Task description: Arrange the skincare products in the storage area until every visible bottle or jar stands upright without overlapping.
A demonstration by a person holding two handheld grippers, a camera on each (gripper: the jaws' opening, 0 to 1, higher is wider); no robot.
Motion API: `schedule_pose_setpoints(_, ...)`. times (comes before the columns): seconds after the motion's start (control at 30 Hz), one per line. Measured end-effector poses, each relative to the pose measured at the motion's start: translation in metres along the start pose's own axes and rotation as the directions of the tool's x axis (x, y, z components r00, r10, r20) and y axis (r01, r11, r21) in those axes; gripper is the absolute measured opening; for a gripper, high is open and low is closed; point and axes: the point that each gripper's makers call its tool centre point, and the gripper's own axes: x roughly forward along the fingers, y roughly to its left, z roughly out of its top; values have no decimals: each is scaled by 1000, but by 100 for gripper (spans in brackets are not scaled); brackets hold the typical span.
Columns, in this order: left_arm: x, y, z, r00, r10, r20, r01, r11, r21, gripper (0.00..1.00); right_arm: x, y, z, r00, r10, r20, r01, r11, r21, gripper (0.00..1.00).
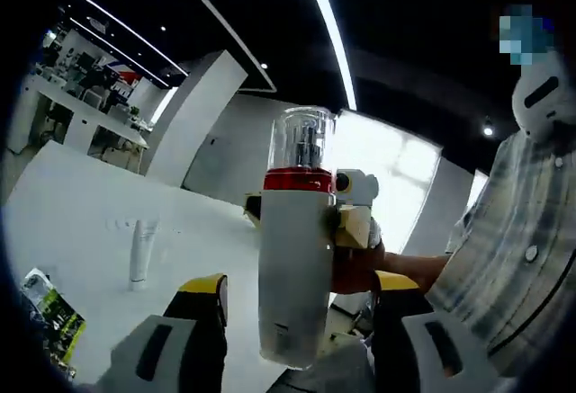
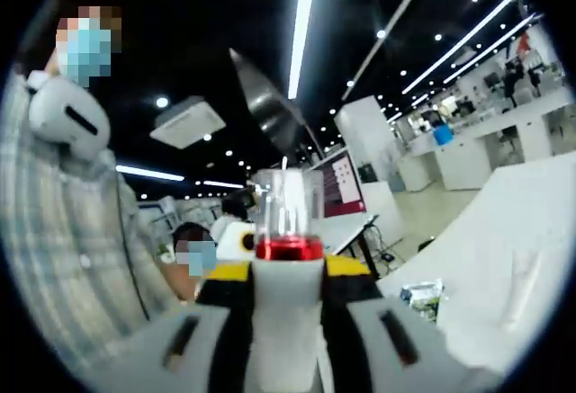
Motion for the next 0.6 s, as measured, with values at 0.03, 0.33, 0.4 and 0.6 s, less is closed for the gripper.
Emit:
schedule_pose_setpoints(0.03, 2, -4, 0, 1000, -11, 0, 11, 1000, 4, 61, 1, 4, 0, 1000, 14, -1, -14, 1000, -7, 26)
schedule_pose_setpoints(0.33, 2, -23, 9, 998, -52, 27, 50, 997, 61, 39, 8, 30, 0, 995, 95, -28, -96, 995, -39, 26)
schedule_pose_setpoints(0.4, -2, -26, 11, 998, -58, 32, 56, 996, 62, 38, 8, 32, -1, 994, 103, -35, -105, 994, -42, 26)
schedule_pose_setpoints(0.6, -7, -27, 13, 1000, -4, 21, 2, 993, 120, 33, 10, 39, -3, 990, 135, -39, -137, 990, -45, 27)
